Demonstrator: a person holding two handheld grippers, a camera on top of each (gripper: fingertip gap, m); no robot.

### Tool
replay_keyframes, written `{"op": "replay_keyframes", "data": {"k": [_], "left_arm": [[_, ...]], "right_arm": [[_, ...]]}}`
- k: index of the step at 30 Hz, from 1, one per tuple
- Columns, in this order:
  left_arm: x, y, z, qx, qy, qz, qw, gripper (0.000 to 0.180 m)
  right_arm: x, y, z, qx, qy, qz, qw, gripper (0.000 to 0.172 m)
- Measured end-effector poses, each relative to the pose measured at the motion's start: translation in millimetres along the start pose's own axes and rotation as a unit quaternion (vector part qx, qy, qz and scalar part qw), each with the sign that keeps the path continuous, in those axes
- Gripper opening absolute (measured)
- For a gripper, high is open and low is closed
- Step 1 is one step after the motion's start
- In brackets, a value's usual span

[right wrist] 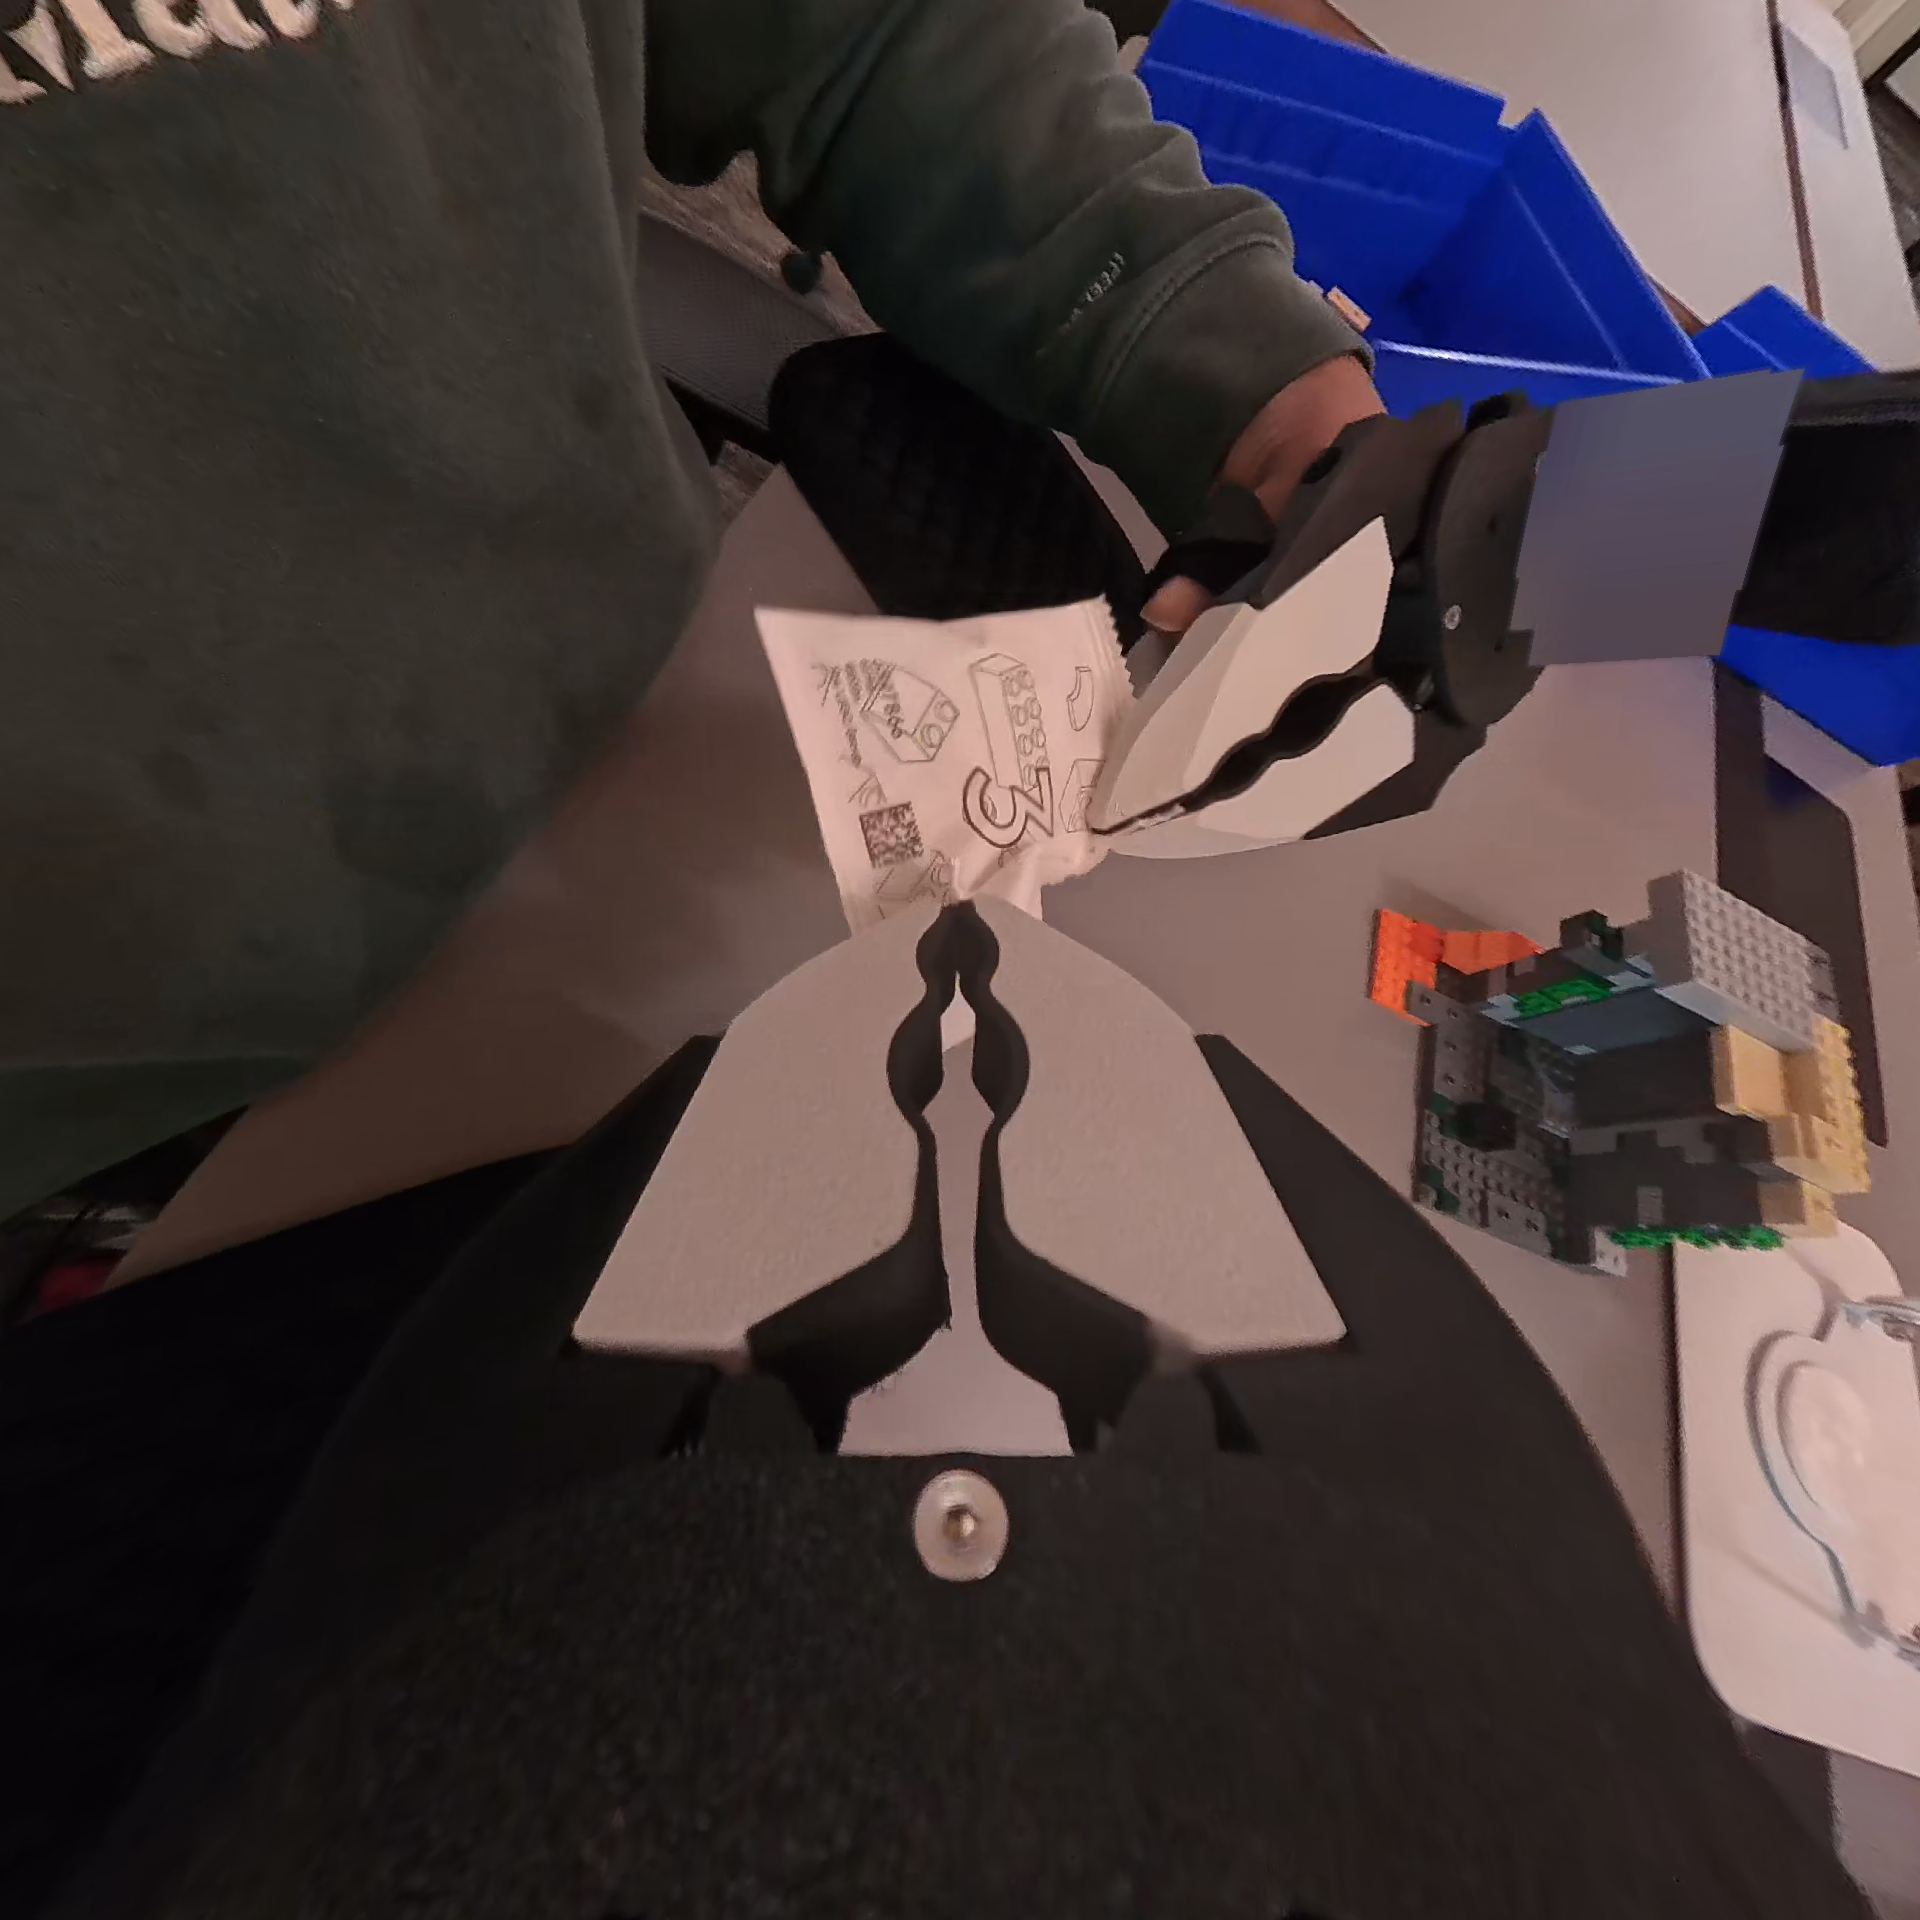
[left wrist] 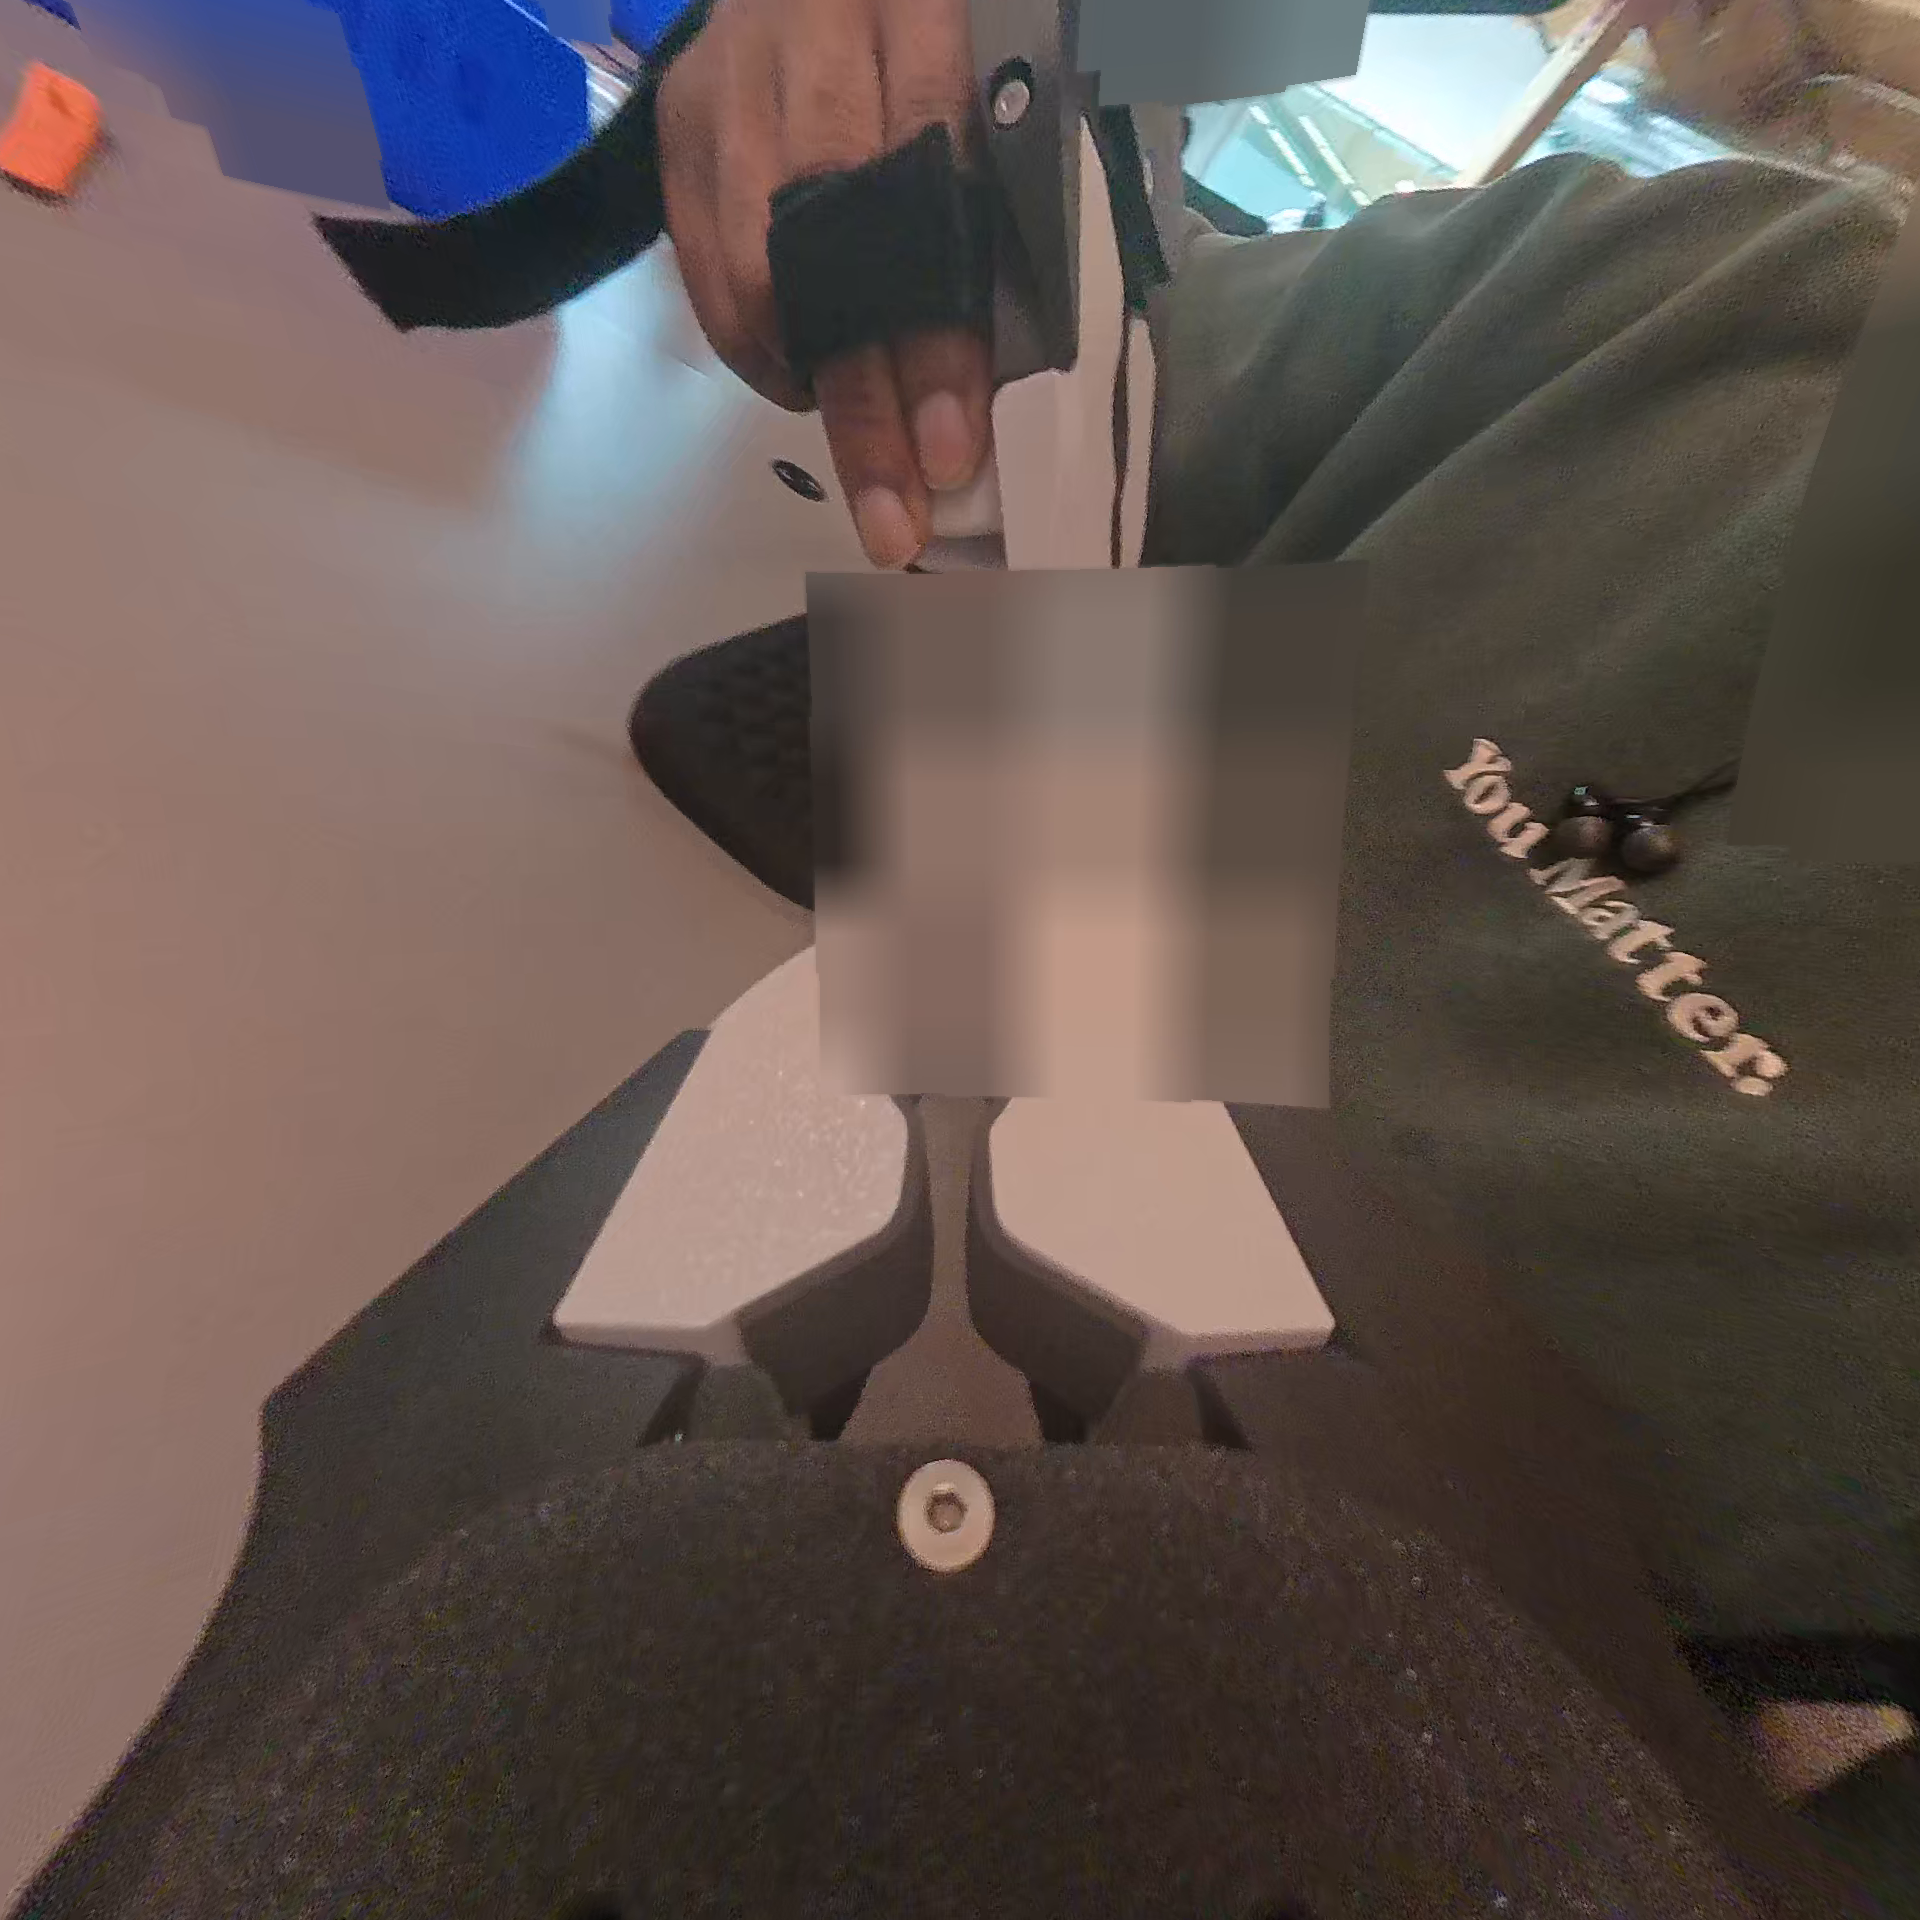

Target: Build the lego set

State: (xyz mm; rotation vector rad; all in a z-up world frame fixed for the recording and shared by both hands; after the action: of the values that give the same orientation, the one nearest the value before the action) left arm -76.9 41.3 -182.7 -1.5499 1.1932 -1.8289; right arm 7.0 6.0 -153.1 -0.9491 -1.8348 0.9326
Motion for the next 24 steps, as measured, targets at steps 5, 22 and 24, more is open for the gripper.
{"op": "replay_keyframes", "data": {"k": [5,22,24], "left_arm": [[0.0,-7.5,-0.8,0.020,-0.020,0.043,0.999,0.004],[-9.4,6.7,45.3,-0.014,-0.063,0.104,0.992,0.027],[-10.3,7.1,47.3,-0.021,-0.060,0.105,0.992,0.011]], "right_arm": [[3.8,2.7,5.6,-0.033,0.021,-0.026,0.999,0.000],[25.4,-0.9,12.2,-0.015,0.025,0.060,0.998,0.000],[28.1,-1.5,10.4,-0.012,0.029,0.069,0.997,0.000]]}}
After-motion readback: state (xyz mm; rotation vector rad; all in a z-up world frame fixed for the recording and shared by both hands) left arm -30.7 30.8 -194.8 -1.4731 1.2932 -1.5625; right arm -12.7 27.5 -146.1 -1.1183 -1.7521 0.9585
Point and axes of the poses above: each gripper's, where its closed fingertips meet, z out along the fingers, y out of its underside, x = y × z across the jaws, the point moved 3 cm from there along -z, back along the fingers, and after that the axes turned 15 degrees about x, right-handed, at the moved point
